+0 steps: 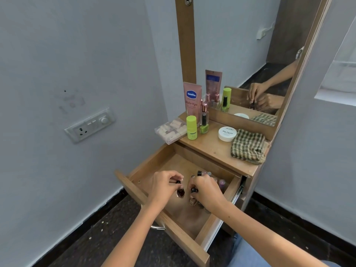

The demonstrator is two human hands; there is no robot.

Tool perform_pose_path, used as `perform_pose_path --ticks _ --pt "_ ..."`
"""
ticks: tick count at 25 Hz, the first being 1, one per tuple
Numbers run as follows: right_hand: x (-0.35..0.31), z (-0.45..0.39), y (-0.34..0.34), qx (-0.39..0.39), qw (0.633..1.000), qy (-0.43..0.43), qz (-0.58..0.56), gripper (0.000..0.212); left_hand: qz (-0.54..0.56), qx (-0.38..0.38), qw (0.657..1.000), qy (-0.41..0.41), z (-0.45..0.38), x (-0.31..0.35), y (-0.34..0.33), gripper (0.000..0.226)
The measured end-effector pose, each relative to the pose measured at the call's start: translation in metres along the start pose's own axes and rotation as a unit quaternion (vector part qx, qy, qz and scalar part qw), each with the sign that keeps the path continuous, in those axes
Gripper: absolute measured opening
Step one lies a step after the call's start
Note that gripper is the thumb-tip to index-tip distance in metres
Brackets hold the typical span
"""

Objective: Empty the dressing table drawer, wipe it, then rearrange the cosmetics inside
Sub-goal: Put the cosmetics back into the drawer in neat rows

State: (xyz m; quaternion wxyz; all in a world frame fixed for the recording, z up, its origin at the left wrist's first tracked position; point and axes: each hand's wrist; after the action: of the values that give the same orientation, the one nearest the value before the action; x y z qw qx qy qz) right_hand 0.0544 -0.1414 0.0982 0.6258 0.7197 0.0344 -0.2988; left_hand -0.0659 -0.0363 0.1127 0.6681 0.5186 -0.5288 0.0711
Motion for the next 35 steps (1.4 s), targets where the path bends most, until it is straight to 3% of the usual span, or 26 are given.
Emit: perform_pose_path --ticks 4,15,21,27,35 --pt "0.000 0.003 0.005 0.015 1.000 0.003 0.024 0.024 0.009 -0.012 1.000 0.018 -0.001 -0.001 -0.007 0.032" --pt "0.035 0.016 0.032 0.113 0.985 -0.035 -0.125 0.019 0.033 -0.094 0.995 0.027 -0.011 -0.006 -0.021 0.034" --pt "0.037 0.016 0.032 0.109 0.983 -0.047 -0.141 0.020 -0.019 -0.130 0.991 0.024 -0.018 -0.016 -0.026 0.033" --pt "0.038 0.018 0.032 0.101 0.984 -0.055 -0.138 0.018 -0.134 -0.107 0.985 -0.009 -0.015 -0.014 -0.028 0.022" --pt "0.043 0.018 0.032 0.095 0.987 -0.066 -0.115 0.015 -0.117 -0.130 0.985 -0.005 -0.015 -0.010 -0.028 0.019"
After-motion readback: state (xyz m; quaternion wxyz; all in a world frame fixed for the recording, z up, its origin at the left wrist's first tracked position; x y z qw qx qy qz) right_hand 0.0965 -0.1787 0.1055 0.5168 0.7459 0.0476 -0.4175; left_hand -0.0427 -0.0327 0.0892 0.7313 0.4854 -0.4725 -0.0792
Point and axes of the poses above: each hand's wrist, its own z-axis away from the middle knuckle, its own y-axis out of the back of the hand, x = y × z, and after that the axes turned 2 degrees about x, right-handed
